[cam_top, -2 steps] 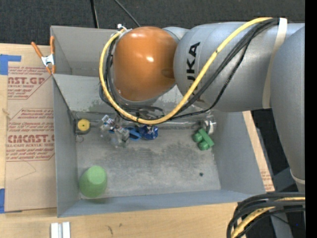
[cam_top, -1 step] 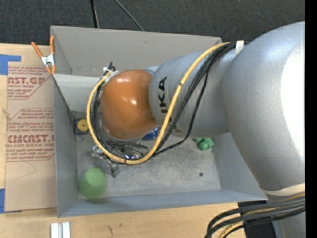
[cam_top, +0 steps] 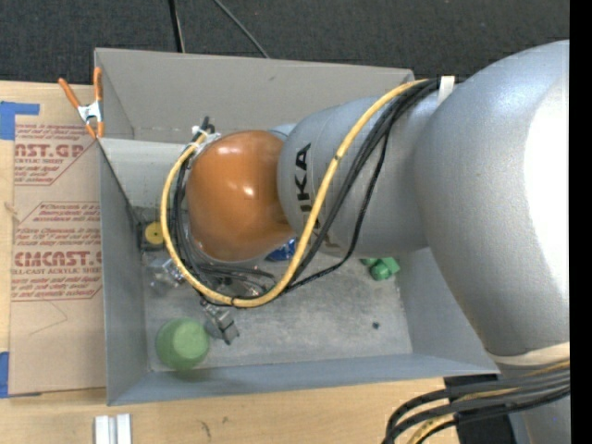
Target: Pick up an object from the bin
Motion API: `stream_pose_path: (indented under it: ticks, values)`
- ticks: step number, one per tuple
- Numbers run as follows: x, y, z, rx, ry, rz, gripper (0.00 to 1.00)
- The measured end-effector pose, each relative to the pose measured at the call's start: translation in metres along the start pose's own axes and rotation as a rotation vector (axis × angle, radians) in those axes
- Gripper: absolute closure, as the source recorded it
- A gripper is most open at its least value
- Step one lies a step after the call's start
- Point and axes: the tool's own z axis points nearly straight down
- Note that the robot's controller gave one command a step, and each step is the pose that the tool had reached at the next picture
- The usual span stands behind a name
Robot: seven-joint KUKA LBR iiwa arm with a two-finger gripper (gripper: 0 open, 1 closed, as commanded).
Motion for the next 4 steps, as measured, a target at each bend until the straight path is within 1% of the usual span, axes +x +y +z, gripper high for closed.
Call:
stream_pose_path:
  ticks: [1, 2, 3, 4]
  values:
    - [0.016, 0.021, 0.062, -0.006, 0.008, -0.368, 0.0]
    - [0.015, 0.021, 0.061, -0.005, 0.006, -0.366, 1.0]
    - [0.048, -0.073, 0.065, -0.003, 0.007, -0.572, 1.0]
    - [0.05, -0.086, -0.136, 0.0, 0.0, -0.667, 1.0]
